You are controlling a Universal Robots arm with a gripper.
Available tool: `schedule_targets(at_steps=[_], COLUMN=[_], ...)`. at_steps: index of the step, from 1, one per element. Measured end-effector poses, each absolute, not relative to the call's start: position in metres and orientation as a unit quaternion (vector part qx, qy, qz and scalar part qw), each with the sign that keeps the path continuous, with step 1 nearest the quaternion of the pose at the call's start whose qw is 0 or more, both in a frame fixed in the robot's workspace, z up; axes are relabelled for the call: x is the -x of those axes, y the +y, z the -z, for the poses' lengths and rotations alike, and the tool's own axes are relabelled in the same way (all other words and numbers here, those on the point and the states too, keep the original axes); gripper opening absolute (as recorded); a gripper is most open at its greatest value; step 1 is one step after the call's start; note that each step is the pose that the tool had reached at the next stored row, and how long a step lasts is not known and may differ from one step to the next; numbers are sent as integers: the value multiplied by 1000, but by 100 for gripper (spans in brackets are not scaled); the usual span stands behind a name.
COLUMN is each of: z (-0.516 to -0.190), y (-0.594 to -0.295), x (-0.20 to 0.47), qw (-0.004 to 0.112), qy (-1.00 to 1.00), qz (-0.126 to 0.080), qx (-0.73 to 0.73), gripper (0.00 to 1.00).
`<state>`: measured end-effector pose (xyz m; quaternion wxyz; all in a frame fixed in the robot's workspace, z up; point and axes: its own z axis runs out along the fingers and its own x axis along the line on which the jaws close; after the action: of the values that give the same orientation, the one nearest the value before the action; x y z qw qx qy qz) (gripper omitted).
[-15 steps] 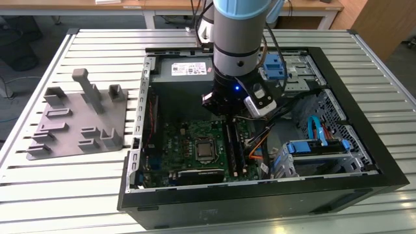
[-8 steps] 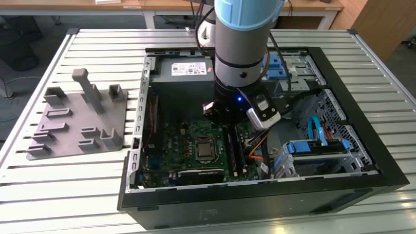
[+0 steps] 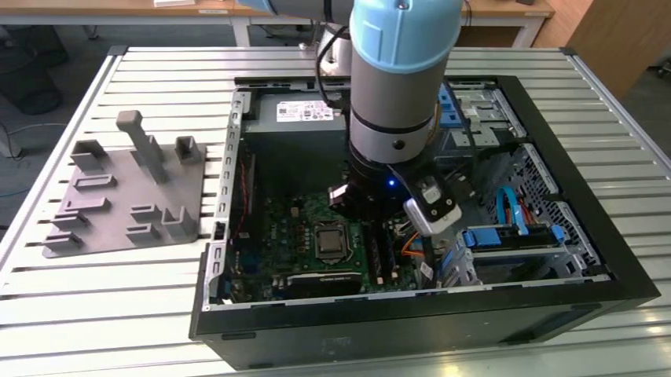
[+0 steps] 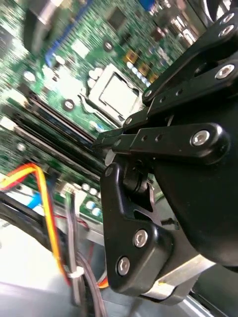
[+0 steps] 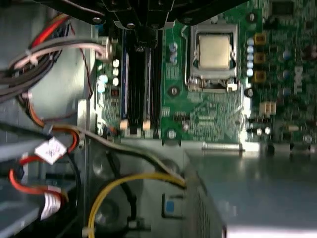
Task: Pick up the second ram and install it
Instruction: 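Press down the second ram until it locks into place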
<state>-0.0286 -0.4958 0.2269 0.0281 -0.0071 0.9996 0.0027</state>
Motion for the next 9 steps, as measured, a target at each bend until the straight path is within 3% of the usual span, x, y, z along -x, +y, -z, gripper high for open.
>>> schedule_targets(at_steps=[9], z=[-226], y=[-523], x=[29], qw=[28], qy=[1000], qz=[3], qx=[7], gripper=[10])
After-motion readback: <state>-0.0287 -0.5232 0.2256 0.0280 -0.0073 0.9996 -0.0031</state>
